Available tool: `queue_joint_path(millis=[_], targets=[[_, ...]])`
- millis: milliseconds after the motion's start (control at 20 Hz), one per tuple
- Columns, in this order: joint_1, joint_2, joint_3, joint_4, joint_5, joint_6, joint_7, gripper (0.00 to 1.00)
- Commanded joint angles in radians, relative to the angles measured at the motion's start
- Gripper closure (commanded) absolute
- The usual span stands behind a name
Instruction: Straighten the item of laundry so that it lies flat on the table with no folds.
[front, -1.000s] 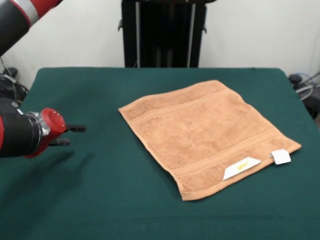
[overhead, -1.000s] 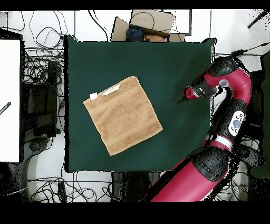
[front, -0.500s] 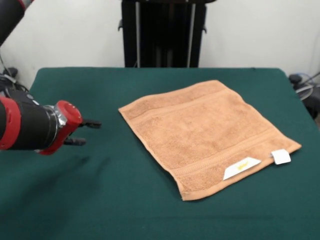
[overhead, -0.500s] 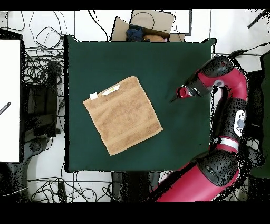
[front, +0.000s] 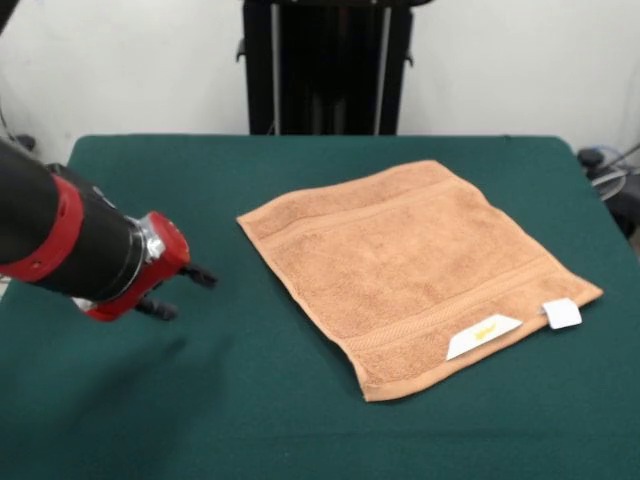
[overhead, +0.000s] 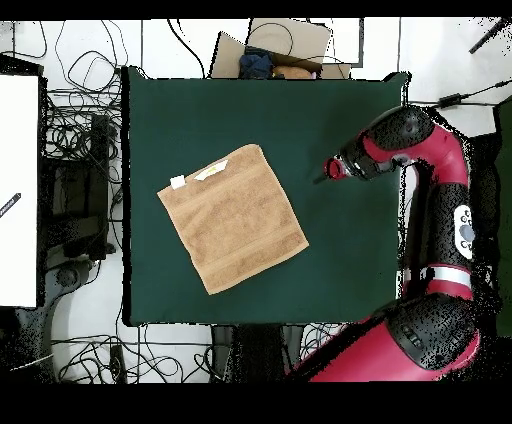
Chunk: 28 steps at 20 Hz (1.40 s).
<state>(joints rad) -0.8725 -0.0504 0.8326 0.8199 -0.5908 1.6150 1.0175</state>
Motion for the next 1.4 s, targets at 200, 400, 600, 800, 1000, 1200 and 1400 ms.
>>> queue_joint_path(millis=[200,400,600,800,1000,1200,1400], targets=[[0.032,-0.261,-0.123,0.478,-0.026,-0.613,0.369,0.0],[0.155,-0.329,-0.238,0.583,-0.042,-0.849,0.598,0.0],[0.322,-0.349,-0.402,0.621,-0.053,-1.084,0.85,0.0],[0.453,-0.32,-0.535,0.597,0.001,-1.18,0.969,0.0],[0.512,-0.322,-0.593,0.589,0.044,-1.192,0.995,0.0],[0.549,-0.342,-0.634,0.608,0.058,-1.223,1.057,0.0],[0.549,-0.333,-0.631,0.603,0.042,-1.242,1.051,0.0]])
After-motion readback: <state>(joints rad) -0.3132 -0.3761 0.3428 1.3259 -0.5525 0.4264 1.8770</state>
